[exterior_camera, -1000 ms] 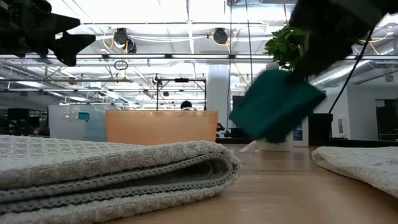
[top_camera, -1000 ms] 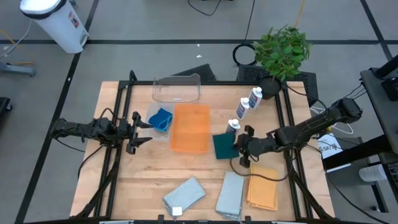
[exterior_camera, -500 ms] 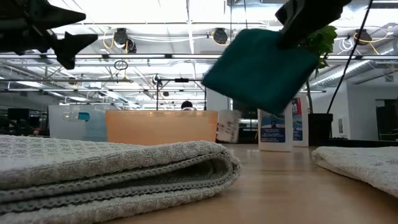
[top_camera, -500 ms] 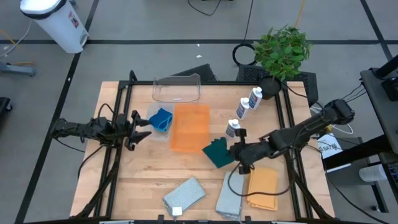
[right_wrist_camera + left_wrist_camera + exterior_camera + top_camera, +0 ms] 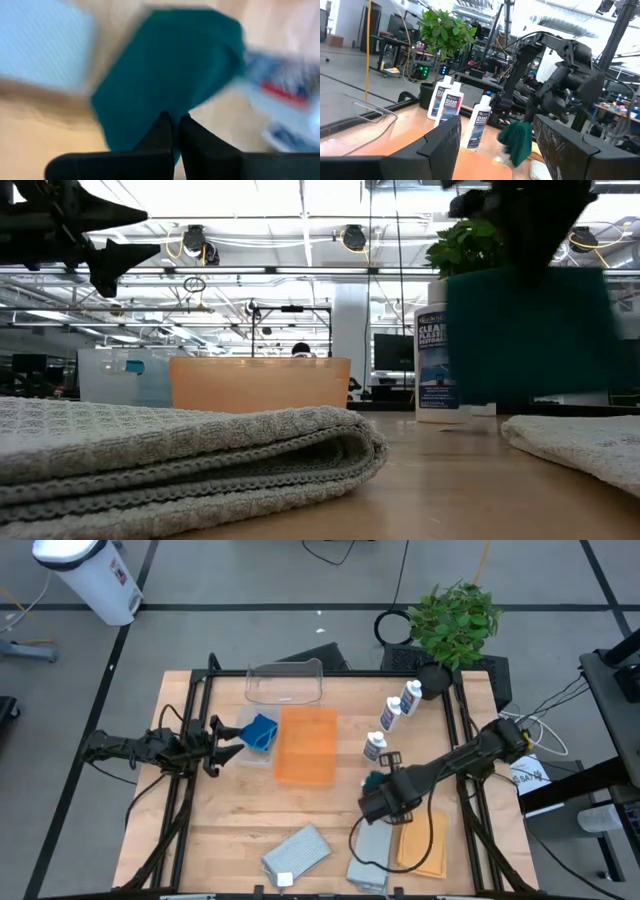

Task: Pick & Place Kitchen Items
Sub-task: Put the green towel into the orange bin

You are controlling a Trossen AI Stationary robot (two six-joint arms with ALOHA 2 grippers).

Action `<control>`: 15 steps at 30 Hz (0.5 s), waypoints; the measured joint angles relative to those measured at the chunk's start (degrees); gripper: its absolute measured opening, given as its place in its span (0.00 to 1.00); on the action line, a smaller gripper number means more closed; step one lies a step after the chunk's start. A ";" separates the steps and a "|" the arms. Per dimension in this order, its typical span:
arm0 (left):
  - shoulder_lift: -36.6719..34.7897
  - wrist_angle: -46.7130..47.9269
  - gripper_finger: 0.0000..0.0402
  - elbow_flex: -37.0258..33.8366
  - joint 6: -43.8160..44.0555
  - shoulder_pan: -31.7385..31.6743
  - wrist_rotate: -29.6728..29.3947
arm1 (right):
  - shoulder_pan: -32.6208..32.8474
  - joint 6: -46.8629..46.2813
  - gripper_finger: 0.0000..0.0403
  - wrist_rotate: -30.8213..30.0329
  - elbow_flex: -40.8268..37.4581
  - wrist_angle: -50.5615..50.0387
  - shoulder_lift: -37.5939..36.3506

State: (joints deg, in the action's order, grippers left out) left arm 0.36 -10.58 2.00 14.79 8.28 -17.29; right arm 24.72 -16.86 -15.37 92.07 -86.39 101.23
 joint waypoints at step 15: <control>0.00 0.54 0.64 -0.02 0.52 0.01 0.37 | 5.66 3.61 0.00 -31.91 1.40 7.07 0.41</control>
State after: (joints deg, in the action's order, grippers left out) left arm 0.36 -10.04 1.98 15.31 8.29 -16.92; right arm 30.38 -13.25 -47.28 93.47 -79.32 101.65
